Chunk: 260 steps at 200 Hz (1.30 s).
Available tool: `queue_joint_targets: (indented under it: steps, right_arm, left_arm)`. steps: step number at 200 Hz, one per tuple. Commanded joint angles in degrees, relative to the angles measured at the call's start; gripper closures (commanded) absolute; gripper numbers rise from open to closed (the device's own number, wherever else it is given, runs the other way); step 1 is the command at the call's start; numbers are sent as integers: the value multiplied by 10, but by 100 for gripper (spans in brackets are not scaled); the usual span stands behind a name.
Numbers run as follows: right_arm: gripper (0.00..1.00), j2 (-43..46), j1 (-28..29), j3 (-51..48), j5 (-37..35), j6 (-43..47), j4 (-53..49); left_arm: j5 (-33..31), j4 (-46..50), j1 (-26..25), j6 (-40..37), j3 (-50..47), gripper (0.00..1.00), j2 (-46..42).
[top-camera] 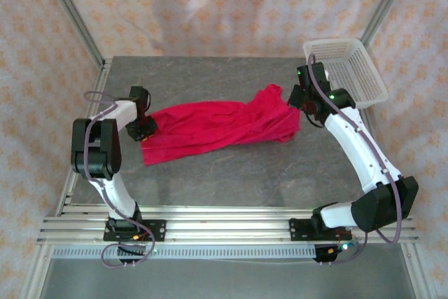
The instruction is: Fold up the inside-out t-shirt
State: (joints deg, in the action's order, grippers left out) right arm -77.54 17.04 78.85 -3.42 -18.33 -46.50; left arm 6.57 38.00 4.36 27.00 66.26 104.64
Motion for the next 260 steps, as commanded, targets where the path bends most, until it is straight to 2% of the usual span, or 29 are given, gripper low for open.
queue_joint_targets:
  steps: [1, 10, 27, 73, 146, 192, 227, 238, 260]
  right_arm:
    - [100, -1, -4, 10, -11, 6, -8]
    - [100, -1, -3, 9, -11, 6, -8]
    - [100, 0, -4, 10, -13, 7, -9]
    - [100, 2, -3, 17, -23, 11, -13]
    - [100, -8, -4, 64, -44, 16, -23]
    - [100, -38, -15, 204, -63, 27, -30]
    - [100, -49, -14, 325, -82, 33, -24]
    - [100, -49, -15, 359, -86, 35, -21]
    - [100, -49, -15, 425, -80, 39, -25]
  left_arm:
    - [-12, -2, -1, -1, 0, 85, 0]
    - [-12, -1, -1, -3, -1, 87, -1]
    - [-13, 0, -1, -5, -2, 100, -1]
    - [-9, 26, 0, 4, 23, 100, -46]
    - [0, 116, -1, 5, 159, 100, -145]
    - [26, 141, 2, 14, 319, 100, -185]
    - [99, 158, 35, 33, 482, 100, -169]
    - [118, 160, 49, 60, 533, 100, -165]
    - [125, 161, 66, 79, 618, 100, -166]
